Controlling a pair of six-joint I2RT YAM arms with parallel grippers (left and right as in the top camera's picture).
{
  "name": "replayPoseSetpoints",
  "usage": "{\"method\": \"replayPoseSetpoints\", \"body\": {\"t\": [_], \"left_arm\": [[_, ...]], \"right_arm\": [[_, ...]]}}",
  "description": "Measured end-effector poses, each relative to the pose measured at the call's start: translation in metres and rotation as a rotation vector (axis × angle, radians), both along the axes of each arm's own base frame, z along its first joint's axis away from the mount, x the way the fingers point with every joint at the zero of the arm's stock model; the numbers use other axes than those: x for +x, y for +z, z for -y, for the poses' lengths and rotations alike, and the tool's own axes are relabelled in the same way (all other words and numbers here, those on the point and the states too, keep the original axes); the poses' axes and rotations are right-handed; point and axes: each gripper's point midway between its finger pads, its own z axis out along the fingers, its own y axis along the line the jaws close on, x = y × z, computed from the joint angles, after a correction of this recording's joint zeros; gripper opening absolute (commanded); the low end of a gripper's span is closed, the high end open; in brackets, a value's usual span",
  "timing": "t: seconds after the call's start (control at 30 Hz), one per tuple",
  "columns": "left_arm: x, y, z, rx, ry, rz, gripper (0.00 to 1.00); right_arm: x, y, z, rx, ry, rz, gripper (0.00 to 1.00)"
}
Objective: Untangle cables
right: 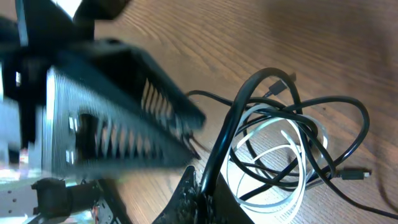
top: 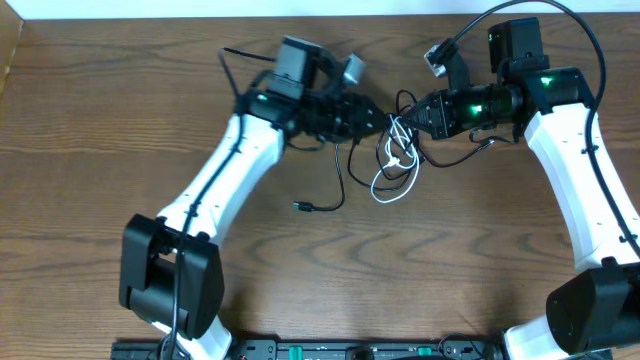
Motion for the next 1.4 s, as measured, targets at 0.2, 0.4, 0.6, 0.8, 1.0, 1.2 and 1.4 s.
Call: {"method": "replayPoseSetpoints", "body": {"t": [0.2, 0.4, 0.6, 0.8, 1.0, 1.2, 1.4], "left_arm": [[-0.002, 0.001, 0.015, -0.008, 0.026, -0.027, 0.53], [0.005, -0.015, 0.014, 0.047, 0.079, -0.049, 0.53], [0.014, -0.037, 0.018, 0.079, 0.098, -0.055, 0.25], [0.022, -0.044, 0.022, 0.115, 0.122, -0.005, 0.07], [0.028, -0.064, -0.01, 0.239, 0.158, -0.001, 0.07], [0.039, -0.063, -0.042, 0.227, 0.136, 0.02, 0.07], [0.032, -0.05, -0.043, 0.152, 0.048, 0.048, 0.07]], "right_arm": [[0.0, 0.0, 0.0, -0.001, -0.003, -0.001, 0.01], [0.0, 0.0, 0.0, -0.001, -0.005, -0.004, 0.01], [0.0, 0.0, 0.0, -0.002, -0.006, -0.004, 0.01], [0.005, -0.012, 0.014, -0.072, -0.136, -0.08, 0.01], [0.008, -0.038, 0.082, -0.239, -0.469, -0.256, 0.01], [0.016, -0.053, 0.194, -0.496, -0.836, -0.249, 0.01], [0.005, -0.073, 0.244, -0.635, -0.981, -0.267, 0.01]]}}
